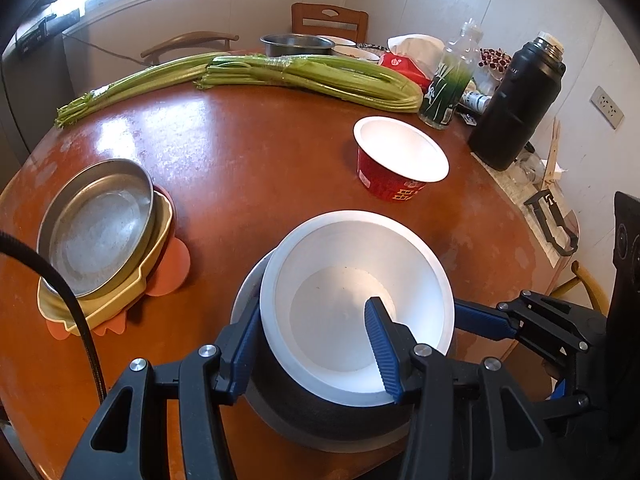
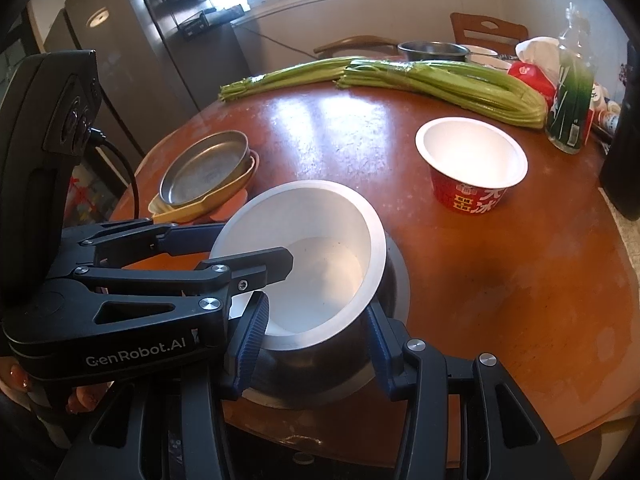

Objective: Organize plates and bowls
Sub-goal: 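Lower the red paper bowl into the deep steel bowl with the left gripper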

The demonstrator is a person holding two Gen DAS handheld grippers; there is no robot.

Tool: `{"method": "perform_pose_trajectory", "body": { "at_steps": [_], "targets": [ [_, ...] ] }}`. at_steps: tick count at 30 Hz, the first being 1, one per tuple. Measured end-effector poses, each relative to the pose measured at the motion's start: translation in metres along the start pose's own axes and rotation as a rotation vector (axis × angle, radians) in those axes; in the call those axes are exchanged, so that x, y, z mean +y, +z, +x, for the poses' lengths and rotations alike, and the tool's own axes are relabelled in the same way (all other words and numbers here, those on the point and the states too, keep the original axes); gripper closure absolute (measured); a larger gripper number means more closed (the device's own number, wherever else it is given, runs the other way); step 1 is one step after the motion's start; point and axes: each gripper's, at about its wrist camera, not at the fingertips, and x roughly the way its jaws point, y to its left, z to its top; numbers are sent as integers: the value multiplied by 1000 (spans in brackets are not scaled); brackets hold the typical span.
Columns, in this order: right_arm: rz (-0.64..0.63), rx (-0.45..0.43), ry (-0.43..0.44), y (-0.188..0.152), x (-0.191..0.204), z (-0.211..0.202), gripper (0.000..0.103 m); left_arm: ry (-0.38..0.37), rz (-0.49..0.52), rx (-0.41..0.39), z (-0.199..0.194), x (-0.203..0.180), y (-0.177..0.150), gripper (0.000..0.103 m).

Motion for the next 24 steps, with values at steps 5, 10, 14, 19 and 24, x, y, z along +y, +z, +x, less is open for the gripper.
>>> {"method": "perform_pose_trajectory", "body": {
  "at_steps": [5,10,14,19,24],
  "targets": [
    [0,16,-3,-1,-1,4,53,8,0,14,6,0,0,52],
    [-4,24,-5,-1,-1,7,53,16,0,18,8,1,-1,52],
    [-10,32,-8,0,0,9,53,23,-1,21,9,2,-1,52],
    [-22,35,-12,2,1,10,53,25,2,18,9,2,1,52],
    [-26,38,-15,4,0,9,53,19,0,19,9,3,2,52]
  ]
}}
